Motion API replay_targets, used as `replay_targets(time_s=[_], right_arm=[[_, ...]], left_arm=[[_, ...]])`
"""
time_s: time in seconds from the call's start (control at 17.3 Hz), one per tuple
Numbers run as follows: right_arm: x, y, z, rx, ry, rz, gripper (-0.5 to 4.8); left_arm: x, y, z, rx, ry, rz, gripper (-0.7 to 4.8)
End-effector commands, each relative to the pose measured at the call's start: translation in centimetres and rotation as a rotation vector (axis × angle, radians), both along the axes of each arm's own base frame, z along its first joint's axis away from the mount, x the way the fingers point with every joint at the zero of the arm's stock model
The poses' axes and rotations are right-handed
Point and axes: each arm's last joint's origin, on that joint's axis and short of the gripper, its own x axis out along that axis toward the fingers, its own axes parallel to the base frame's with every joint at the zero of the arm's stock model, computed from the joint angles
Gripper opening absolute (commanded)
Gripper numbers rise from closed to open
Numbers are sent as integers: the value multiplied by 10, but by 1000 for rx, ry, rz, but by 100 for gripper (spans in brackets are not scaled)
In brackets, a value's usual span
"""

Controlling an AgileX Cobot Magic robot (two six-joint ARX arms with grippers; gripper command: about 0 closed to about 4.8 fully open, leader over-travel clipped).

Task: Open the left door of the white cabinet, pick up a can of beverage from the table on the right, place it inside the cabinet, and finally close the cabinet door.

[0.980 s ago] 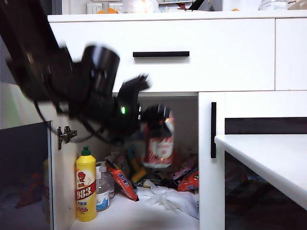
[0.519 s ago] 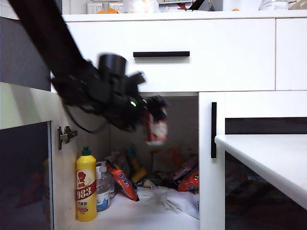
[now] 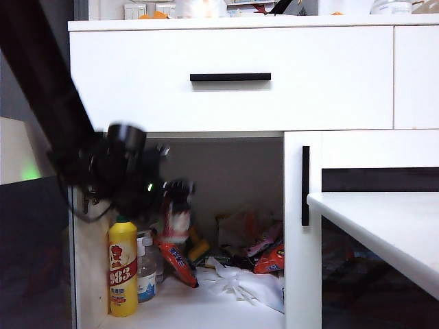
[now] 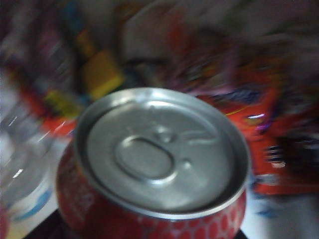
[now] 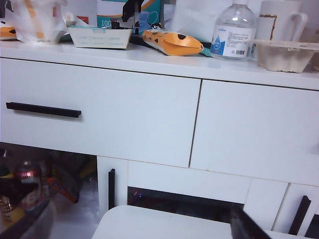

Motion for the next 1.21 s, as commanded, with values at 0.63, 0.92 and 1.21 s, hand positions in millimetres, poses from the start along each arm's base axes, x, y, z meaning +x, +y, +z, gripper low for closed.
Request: replay_targets(time_s=[0.63, 0.92, 1.21], right_arm=[[22, 7, -1, -14, 54, 69, 479], [23, 8, 3, -7, 17, 87, 479], [22, 8, 3, -6, 11, 87, 479]], left_arm=[[63, -15, -34, 79, -149, -102, 56], [64, -14, -32, 103, -178, -109, 76], [63, -16, -32, 88, -180, -148, 445]])
